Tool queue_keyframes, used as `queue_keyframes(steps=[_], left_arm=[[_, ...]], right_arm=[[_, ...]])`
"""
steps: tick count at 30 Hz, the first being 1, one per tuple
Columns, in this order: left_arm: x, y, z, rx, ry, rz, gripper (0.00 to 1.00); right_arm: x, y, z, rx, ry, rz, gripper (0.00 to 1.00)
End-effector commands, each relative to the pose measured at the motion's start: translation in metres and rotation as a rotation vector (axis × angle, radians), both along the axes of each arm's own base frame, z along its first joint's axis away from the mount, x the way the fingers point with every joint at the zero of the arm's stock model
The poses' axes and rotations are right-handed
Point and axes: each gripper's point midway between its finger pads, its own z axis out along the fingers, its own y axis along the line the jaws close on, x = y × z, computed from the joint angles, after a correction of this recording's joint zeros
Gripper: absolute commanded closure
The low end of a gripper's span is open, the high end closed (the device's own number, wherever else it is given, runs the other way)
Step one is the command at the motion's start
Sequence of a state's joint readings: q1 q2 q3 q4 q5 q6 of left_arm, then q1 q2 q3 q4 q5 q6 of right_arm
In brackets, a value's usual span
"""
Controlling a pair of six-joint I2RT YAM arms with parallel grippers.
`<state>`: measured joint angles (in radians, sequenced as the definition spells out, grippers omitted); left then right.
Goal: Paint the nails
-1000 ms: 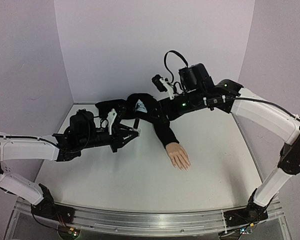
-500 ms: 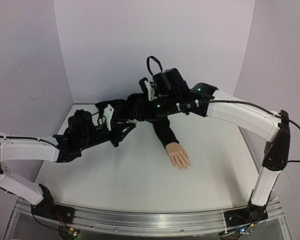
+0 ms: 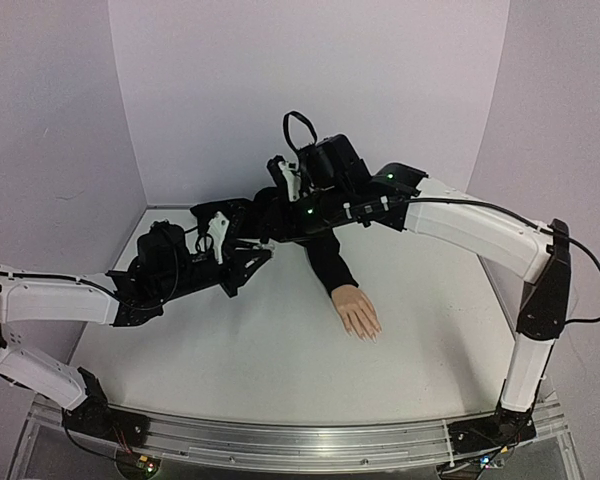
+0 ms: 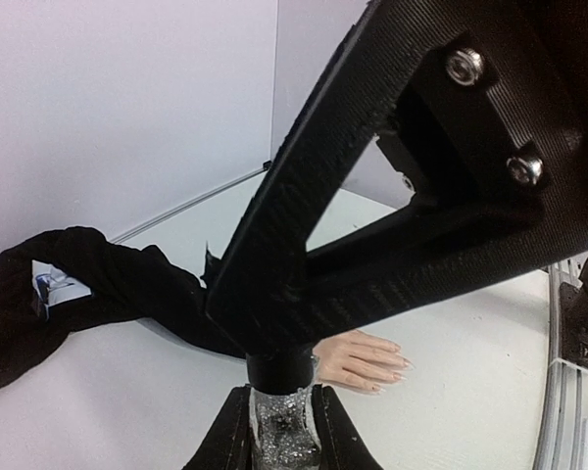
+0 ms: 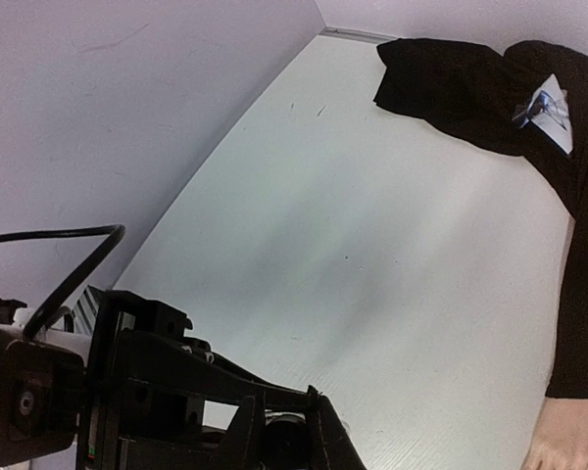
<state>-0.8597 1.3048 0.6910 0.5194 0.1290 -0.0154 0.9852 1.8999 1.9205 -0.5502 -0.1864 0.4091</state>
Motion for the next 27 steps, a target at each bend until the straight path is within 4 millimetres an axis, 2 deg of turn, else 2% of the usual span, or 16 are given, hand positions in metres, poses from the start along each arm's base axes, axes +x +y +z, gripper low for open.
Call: queue_keyframes(steps=[1,2,3,5,7,12,13,14,17,19,21,24,27], left_arm=[[-0.029,-0.007,0.026,-0.065,-0.061,-0.154,1.0],[-0.042,-0.009,0.03,-0.076,-0.063,-0.224,1.0],[-0.059,-0.012,0.034,-0.088,-0.065,-0.318,1.0],[-0.08,-0.014,0.036,-0.094,-0.05,-0.444,1.0],[-0.093,-0.015,0.036,-0.097,-0.025,-0.542,1.0],[-0.091,-0.02,0.028,-0.078,0.011,-0.573,1.0],[-0.087,-0.02,0.027,-0.077,0.007,-0.556,1.0],[-0.084,-0.02,0.027,-0.076,0.002,-0.537,1.0],[-0.071,-0.02,0.025,-0.064,-0.008,-0.469,1.0],[-0.066,-0.02,0.024,-0.059,-0.014,-0.441,1.0],[-0.061,-0.02,0.022,-0.056,-0.018,-0.415,1.0],[-0.056,-0.019,0.02,-0.048,-0.02,-0.39,1.0],[-0.05,-0.018,0.016,-0.013,-0.038,-0.357,1.0]], right_arm=[[-0.05,0.015,0.023,0.062,-0.077,0.382,0.99],[-0.066,0.011,0.024,0.066,-0.117,0.494,1.0],[-0.083,0.002,0.025,0.082,-0.147,0.615,1.0],[-0.116,-0.017,0.026,0.153,-0.195,0.859,1.0],[-0.124,-0.034,0.033,0.23,-0.211,0.962,1.0],[-0.107,-0.045,0.031,0.188,-0.247,0.939,1.0],[-0.102,-0.046,0.03,0.162,-0.262,0.911,0.91],[-0.096,-0.046,0.028,0.134,-0.263,0.874,0.75],[-0.072,-0.049,0.026,0.047,-0.268,0.722,0.65],[-0.061,-0.051,0.027,0.026,-0.263,0.635,0.52],[-0.054,-0.052,0.035,0.042,-0.276,0.558,0.52],[-0.046,-0.056,0.04,0.063,-0.267,0.464,0.31],[-0.036,-0.058,0.045,0.076,-0.193,0.363,0.25]])
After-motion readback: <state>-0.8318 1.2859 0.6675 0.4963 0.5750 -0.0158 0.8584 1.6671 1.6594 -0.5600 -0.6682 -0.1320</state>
